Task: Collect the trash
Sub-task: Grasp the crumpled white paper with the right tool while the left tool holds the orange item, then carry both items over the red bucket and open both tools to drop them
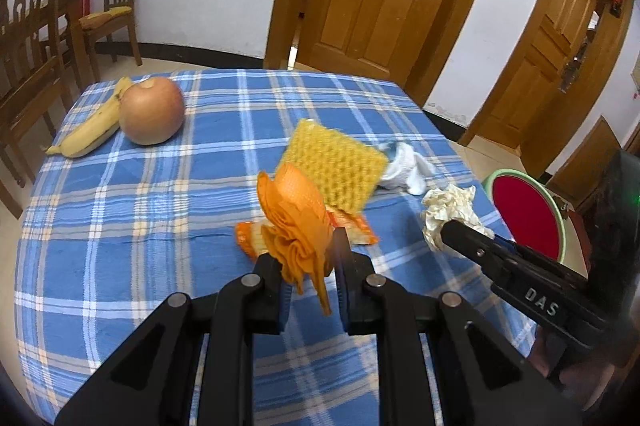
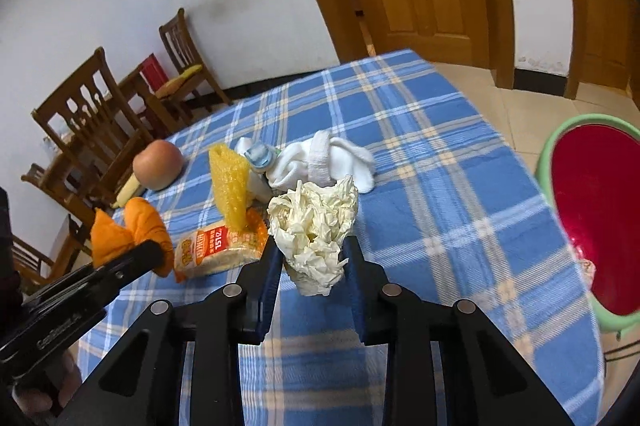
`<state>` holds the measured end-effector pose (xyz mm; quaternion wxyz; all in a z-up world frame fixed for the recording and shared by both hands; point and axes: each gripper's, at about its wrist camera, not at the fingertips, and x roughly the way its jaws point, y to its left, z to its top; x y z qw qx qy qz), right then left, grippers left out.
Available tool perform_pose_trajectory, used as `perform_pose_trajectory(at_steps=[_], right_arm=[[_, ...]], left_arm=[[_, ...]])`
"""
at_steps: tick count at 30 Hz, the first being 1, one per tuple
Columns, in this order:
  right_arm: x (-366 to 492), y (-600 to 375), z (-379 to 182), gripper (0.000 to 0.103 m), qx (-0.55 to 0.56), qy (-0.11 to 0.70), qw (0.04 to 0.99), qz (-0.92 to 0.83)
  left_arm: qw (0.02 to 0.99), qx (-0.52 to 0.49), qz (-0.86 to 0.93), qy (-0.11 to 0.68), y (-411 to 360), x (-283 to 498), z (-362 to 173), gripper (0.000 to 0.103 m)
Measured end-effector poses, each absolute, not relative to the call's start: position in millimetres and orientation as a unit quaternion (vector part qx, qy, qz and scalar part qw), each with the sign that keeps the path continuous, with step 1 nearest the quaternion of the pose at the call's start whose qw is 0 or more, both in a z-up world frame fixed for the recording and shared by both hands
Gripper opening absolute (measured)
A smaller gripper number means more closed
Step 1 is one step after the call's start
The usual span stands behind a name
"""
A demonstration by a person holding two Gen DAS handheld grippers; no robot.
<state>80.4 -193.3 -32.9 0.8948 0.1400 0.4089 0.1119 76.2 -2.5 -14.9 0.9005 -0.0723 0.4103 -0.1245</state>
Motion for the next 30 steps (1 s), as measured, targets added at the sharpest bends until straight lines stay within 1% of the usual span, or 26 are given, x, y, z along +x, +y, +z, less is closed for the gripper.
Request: perform_pose_trajectory(at_steps=[13,30], right_arm=[[33,-246,-15,0.031,0.173,0.382,0.905,0.071],[0,-325,-14,0.031,0.214,0.361,0.908,-0.008]], left_arm=[[0.895,-0.055,-0.181,0.405,-53,66,1,0.017],[0.875,-0.007,-0.257,0.410,-136,63,7,0.017]])
